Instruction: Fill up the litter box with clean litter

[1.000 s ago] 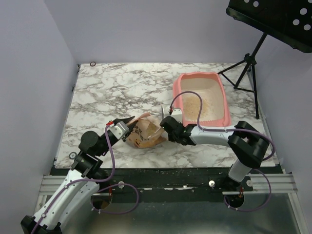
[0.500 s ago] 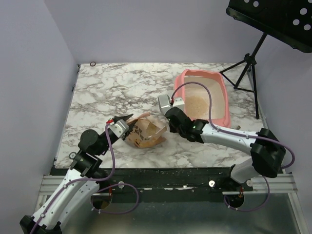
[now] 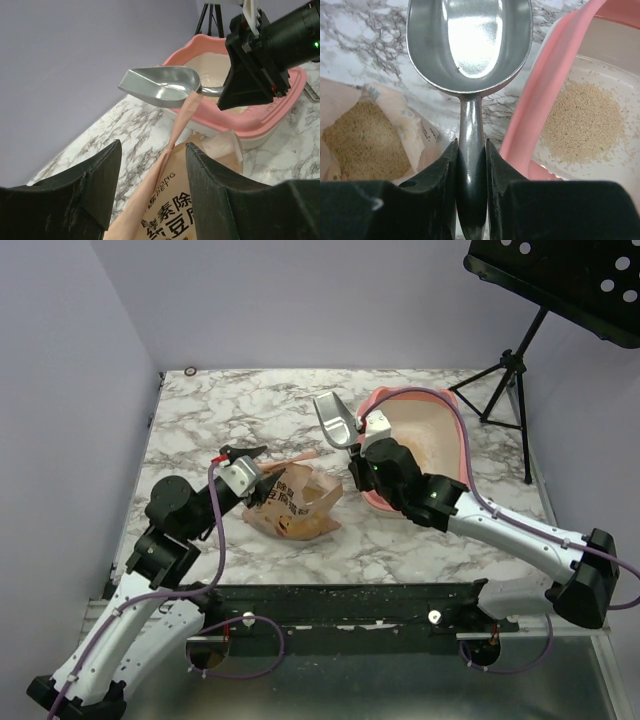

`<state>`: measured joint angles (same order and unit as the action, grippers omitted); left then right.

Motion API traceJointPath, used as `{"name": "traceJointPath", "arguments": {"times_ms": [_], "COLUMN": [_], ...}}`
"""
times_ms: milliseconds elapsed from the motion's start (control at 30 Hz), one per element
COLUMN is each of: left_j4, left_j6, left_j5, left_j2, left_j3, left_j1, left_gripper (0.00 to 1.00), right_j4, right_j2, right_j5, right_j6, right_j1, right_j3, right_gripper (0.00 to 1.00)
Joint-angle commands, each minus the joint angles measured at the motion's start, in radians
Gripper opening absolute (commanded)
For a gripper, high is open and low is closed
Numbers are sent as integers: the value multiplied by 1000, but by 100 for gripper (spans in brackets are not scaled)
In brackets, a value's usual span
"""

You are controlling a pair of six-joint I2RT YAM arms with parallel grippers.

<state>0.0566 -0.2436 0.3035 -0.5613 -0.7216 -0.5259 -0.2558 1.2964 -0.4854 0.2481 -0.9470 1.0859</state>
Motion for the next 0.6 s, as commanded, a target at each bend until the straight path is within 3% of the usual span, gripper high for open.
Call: {"name": "traceJointPath", "arguments": {"times_ms": [0,233,400,567], "left_j4": [155,460,442,534], "left_j6": [82,269,377,418], "left_j5": [7,86,178,155], "left_j2": [-83,-345,-431,-529], "left_j3": [-191,-590,-661,-743], "left_j1": [-3,-3,-3,-3], "left_gripper": [64,67,70,70], "right_j4": [-69,-166,-263,-237], "right_j2": [-68,-239,-350,-466], "right_j5": [77,133,155,338], "right_j6": [-127,-309,-430,-524], "right_j1": [1,-29,-59,-84], "right_j3": [5,-23,2,-24], "right_gripper": [1,1,1,1]}}
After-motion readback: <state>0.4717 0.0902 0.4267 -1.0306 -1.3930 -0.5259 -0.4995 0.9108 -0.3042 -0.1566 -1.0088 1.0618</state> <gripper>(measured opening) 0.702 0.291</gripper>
